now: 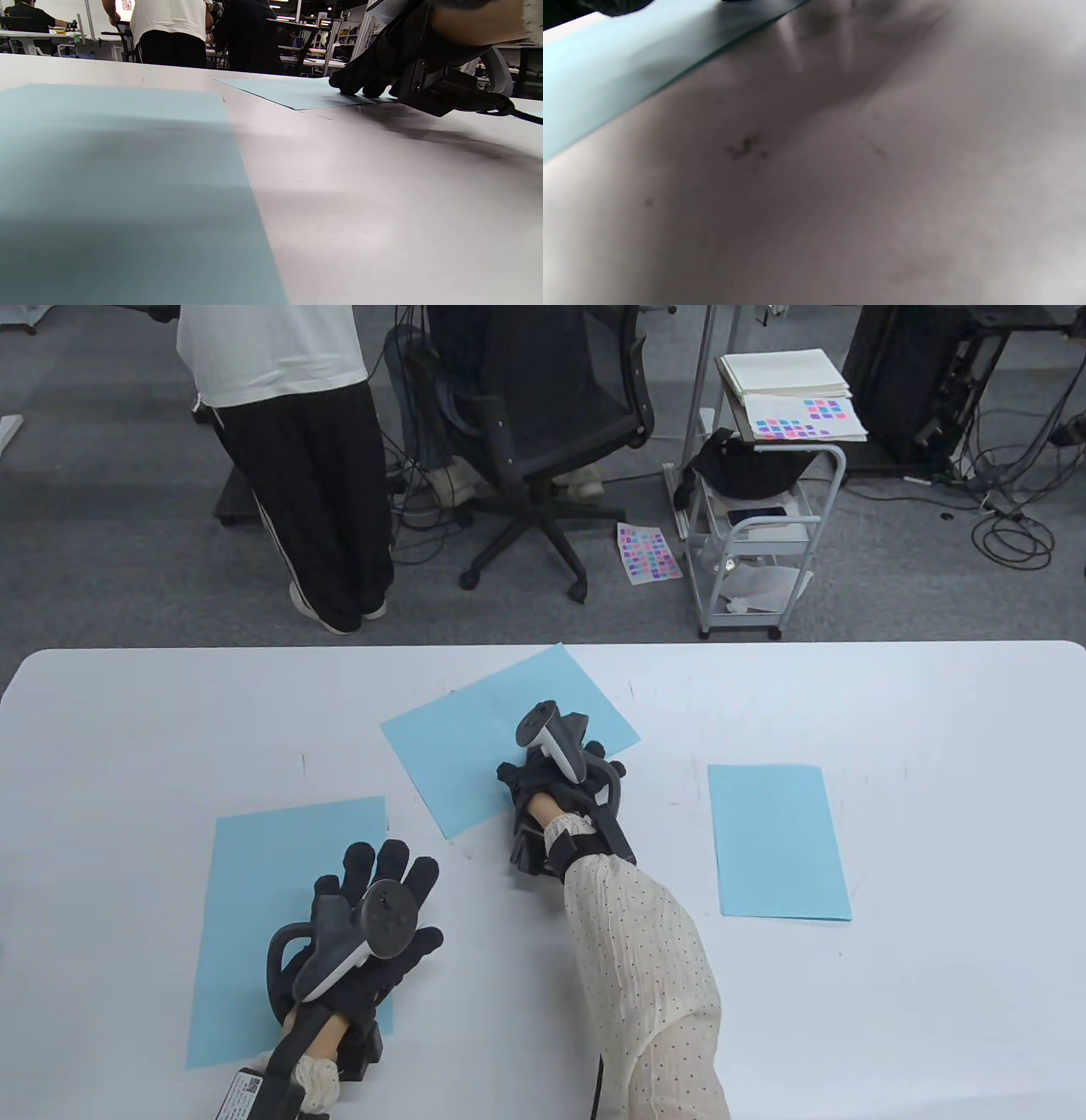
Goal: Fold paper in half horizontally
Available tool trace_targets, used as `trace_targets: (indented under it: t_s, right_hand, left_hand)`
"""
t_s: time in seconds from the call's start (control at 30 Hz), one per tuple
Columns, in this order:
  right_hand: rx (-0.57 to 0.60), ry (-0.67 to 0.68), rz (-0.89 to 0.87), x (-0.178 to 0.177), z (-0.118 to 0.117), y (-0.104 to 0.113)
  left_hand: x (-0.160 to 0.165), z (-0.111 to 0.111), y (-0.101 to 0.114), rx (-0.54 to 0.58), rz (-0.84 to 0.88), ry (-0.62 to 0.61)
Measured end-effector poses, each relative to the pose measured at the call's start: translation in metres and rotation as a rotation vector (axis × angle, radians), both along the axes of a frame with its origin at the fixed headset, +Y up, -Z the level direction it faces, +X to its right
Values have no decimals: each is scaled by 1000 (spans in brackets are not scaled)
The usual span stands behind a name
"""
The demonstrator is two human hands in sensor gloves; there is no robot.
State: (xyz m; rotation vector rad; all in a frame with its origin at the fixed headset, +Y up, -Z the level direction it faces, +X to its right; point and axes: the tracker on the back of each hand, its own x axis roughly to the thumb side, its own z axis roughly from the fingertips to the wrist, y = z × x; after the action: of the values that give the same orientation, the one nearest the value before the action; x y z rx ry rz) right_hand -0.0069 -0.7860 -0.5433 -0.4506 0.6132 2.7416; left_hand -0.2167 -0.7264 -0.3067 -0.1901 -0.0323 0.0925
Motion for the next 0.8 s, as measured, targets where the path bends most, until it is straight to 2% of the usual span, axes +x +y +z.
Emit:
trace_targets:
  t_s: [0.2,0.53,0.8]
  right_hand:
    - [-42,32,151,8,3,1]
    - [-84,53,110,48,19,9]
    - [-91,172,80,70,35,11]
  left_hand:
    - [1,1,0,-2,-3,-5]
    - [3,1,0,-1,6,-12]
    - [5,2,1,13,-14,-12]
